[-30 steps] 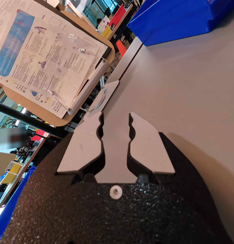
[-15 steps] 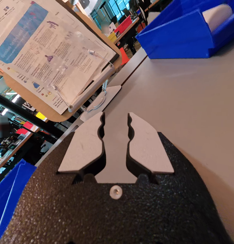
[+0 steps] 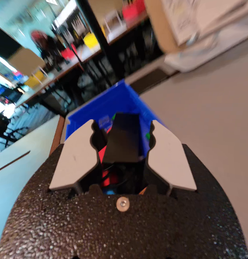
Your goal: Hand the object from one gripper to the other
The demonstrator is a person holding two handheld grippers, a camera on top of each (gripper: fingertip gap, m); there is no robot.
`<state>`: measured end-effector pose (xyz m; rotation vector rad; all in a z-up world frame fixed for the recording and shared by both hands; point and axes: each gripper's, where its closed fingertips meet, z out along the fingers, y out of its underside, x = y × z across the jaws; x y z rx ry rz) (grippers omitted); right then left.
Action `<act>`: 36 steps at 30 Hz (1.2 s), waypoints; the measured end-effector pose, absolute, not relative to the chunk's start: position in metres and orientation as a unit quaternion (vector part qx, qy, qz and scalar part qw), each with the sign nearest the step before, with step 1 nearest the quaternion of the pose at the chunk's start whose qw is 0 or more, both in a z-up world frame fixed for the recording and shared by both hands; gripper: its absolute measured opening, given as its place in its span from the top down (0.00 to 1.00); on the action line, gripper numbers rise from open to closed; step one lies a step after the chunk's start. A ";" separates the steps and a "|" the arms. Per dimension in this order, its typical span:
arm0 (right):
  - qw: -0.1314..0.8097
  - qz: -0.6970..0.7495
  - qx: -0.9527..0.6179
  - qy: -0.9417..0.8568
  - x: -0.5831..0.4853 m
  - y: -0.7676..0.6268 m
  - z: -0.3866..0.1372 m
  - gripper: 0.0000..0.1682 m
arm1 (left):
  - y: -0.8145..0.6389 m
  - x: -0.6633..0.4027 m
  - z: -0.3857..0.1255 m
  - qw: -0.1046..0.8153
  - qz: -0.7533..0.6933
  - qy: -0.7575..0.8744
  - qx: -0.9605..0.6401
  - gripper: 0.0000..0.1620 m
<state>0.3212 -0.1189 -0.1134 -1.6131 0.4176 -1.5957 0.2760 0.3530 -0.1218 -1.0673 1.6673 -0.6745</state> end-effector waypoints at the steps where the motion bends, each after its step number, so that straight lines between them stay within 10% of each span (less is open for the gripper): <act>1: 0.413 -0.629 -0.637 0.166 0.320 -0.117 -0.113 0.51 | 0.368 0.281 -0.137 0.462 -0.252 0.717 -0.457 0.52; 7: 0.486 -0.591 -0.615 0.191 0.316 -0.114 -0.108 0.55 | 0.388 0.299 -0.212 0.238 -0.115 0.820 -0.507 0.48; 18: 0.488 -0.585 -0.626 0.168 0.311 -0.105 -0.107 0.56 | 0.433 0.319 -0.223 0.301 0.121 0.816 -0.478 0.45; 27: 0.484 -0.578 -0.640 0.148 0.308 -0.096 -0.110 0.57 | 0.436 0.314 -0.230 0.242 0.082 0.844 -0.471 0.43; 36: 0.577 -0.508 -0.623 0.141 0.293 -0.079 -0.104 0.56 | 0.404 0.287 -0.108 0.375 -0.204 0.750 -0.505 0.44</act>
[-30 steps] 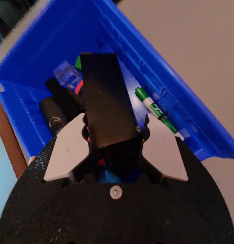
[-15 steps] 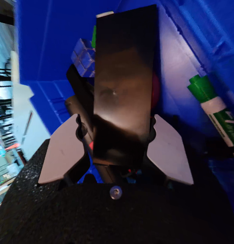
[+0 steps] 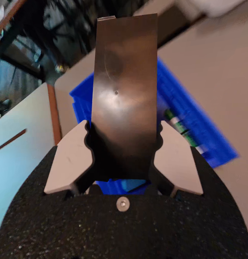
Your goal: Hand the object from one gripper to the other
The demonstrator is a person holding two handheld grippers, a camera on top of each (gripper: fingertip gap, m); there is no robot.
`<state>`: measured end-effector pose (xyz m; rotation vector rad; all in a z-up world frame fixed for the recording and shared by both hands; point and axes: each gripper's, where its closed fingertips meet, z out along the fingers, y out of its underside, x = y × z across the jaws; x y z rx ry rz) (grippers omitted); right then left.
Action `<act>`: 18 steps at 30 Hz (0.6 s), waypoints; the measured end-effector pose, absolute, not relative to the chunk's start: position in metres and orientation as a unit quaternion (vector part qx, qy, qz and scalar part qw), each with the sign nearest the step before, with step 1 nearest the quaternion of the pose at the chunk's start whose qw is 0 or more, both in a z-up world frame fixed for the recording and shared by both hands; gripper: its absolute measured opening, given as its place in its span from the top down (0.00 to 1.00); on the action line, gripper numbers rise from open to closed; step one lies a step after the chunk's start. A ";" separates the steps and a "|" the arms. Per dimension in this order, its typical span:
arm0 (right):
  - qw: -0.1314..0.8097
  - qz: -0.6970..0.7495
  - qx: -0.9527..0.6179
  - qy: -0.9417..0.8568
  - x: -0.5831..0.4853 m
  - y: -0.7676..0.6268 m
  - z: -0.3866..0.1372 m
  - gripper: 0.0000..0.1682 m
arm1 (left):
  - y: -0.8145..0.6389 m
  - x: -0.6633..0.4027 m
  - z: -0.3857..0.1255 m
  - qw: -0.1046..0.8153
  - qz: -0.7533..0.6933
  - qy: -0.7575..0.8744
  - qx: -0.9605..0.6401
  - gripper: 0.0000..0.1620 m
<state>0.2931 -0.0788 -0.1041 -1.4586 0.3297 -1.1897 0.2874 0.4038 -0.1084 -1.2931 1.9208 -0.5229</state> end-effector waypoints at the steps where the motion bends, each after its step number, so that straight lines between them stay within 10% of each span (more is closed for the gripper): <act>1: 0.607 -0.476 -0.620 0.143 0.287 -0.072 -0.103 0.55 | 0.389 0.279 -0.093 0.375 -0.281 0.730 -0.497 0.44; 8: 0.815 -0.102 -0.534 0.199 0.211 0.013 -0.061 0.55 | 0.244 0.198 -0.075 0.318 -0.606 0.639 -0.350 0.44; 18: 0.741 -0.060 -0.627 0.233 0.160 0.078 -0.114 0.53 | 0.189 0.204 -0.118 0.229 -0.695 0.578 -0.361 0.44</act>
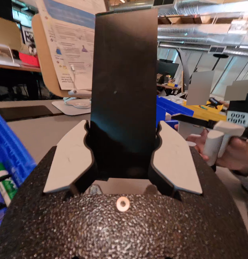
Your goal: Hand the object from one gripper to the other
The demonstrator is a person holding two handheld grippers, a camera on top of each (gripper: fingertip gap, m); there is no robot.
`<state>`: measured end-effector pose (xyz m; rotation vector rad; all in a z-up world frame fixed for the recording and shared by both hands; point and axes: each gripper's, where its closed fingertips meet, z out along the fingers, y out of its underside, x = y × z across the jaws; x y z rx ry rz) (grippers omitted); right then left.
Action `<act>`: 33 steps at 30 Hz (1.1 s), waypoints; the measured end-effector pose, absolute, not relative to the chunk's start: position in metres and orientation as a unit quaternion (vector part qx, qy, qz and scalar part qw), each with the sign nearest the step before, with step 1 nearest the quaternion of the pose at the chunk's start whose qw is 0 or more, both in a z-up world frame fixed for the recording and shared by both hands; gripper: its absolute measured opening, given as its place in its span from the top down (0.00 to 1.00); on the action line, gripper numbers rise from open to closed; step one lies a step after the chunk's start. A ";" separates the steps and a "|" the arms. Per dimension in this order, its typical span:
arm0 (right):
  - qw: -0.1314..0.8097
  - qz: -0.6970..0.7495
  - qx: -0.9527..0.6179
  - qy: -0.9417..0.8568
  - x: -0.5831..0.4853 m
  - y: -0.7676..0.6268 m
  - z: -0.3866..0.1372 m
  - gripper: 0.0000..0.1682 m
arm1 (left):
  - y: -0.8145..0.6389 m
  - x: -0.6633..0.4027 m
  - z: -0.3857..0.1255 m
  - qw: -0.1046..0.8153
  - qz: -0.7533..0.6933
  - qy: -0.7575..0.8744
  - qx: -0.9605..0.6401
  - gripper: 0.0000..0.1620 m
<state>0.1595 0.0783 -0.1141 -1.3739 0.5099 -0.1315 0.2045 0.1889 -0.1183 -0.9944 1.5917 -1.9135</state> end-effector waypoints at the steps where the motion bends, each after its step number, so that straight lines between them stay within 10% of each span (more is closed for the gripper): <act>1: 0.737 -0.062 -0.631 0.236 0.159 0.075 -0.119 0.53 | 0.197 0.204 -0.118 0.212 -0.704 0.569 -0.368 0.44; 15: 0.759 -0.113 -0.610 0.198 0.182 0.049 -0.141 0.57 | 0.333 0.224 -0.079 0.116 -0.764 0.451 -0.446 0.44; 33: 0.830 -0.087 -0.534 0.133 0.170 0.037 -0.121 0.68 | 0.394 0.264 -0.198 0.247 -0.188 0.876 -0.370 0.43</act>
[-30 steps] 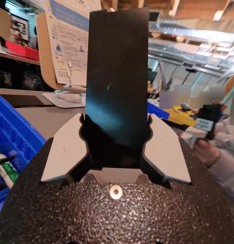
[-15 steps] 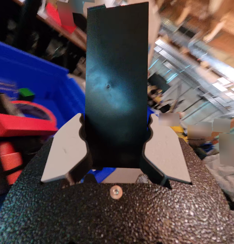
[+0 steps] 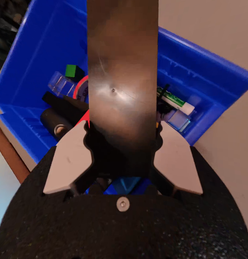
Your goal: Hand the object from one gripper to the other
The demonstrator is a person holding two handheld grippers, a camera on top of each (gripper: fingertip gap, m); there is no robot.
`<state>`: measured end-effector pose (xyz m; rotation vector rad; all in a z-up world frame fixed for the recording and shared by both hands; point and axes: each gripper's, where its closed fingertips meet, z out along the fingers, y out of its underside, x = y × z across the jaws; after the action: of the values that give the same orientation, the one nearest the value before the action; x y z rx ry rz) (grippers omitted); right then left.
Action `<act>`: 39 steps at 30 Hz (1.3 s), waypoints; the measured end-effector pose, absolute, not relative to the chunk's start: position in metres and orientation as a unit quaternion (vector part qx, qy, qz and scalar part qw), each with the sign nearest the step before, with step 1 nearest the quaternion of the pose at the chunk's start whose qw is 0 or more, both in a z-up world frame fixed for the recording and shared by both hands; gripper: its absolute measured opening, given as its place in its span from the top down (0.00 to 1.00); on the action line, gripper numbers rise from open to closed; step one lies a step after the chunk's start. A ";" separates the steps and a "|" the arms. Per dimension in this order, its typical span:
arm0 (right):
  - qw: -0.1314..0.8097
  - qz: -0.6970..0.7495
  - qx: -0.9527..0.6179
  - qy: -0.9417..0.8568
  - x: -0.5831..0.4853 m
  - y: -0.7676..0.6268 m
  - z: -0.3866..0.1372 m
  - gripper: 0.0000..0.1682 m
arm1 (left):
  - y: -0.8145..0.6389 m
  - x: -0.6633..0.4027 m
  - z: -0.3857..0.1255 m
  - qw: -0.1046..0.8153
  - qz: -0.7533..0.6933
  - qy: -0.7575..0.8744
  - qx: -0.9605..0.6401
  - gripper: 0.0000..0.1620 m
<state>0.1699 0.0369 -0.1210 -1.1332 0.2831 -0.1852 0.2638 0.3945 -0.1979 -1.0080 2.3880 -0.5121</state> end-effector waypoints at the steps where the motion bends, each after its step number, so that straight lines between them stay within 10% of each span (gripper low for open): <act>1: 0.830 -0.089 -0.534 0.132 0.170 0.037 -0.121 0.68 | 0.395 0.262 -0.202 0.240 -0.180 0.882 -0.364 0.43; 20: 0.832 -0.091 -0.533 0.127 0.169 0.037 -0.120 0.68 | 0.372 0.273 -0.202 0.124 -0.144 0.888 -0.418 0.35; 25: 0.832 -0.091 -0.532 0.126 0.168 0.037 -0.120 0.68 | 0.368 0.281 -0.206 0.116 -0.148 0.885 -0.426 0.46; 39: 0.831 -0.091 -0.535 0.123 0.168 0.039 -0.120 0.67 | 0.348 0.281 -0.006 0.105 -0.729 0.513 -0.441 0.48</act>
<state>0.1676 0.0390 -0.1204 -1.1351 0.2611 -0.1923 0.2810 0.3479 -0.0061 -1.3015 1.5127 -2.1482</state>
